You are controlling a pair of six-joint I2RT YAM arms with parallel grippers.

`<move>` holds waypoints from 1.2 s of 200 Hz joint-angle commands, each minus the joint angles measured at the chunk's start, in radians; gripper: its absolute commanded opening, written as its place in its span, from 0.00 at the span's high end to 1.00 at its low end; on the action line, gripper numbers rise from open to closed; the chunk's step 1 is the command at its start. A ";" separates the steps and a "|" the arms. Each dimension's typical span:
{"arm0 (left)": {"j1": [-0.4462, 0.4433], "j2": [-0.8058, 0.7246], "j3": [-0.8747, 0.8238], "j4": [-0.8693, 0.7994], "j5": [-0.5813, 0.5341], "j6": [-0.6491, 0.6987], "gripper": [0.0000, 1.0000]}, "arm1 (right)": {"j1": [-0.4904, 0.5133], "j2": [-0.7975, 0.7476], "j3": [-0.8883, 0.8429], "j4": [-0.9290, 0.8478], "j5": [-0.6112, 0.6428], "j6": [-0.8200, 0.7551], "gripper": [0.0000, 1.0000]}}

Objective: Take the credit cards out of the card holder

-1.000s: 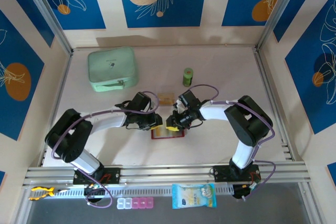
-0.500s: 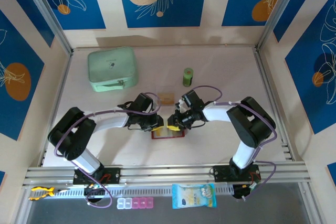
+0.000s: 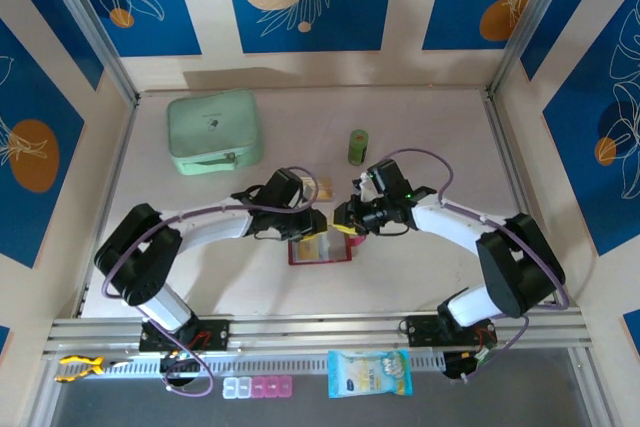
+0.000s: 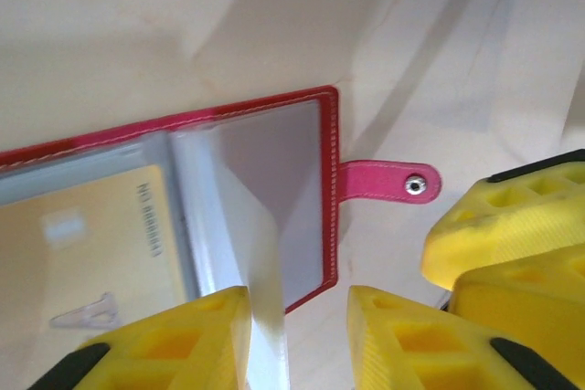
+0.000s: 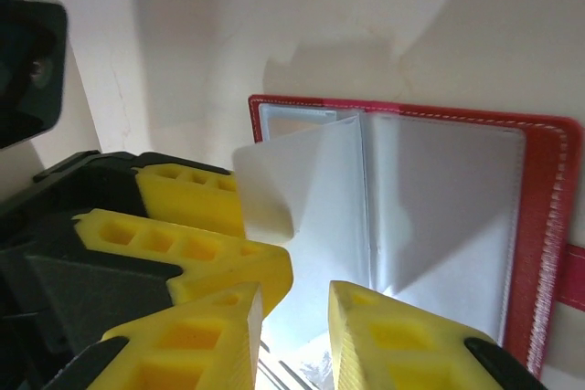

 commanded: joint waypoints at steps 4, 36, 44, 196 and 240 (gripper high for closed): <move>-0.020 0.046 0.046 -0.014 0.027 0.001 0.64 | -0.037 -0.061 -0.015 -0.085 0.007 -0.041 0.72; -0.040 0.096 0.094 -0.016 0.030 0.004 0.59 | -0.079 -0.109 -0.034 -0.111 0.002 -0.056 0.71; -0.042 0.111 0.105 -0.015 0.032 0.007 0.57 | -0.088 -0.118 -0.036 -0.118 0.000 -0.060 0.71; -0.066 0.198 0.149 -0.046 0.007 0.039 0.50 | -0.152 -0.196 -0.057 -0.166 -0.027 -0.071 0.67; -0.042 0.100 0.128 -0.113 -0.047 0.075 0.51 | -0.136 -0.168 -0.047 -0.137 -0.040 -0.055 0.67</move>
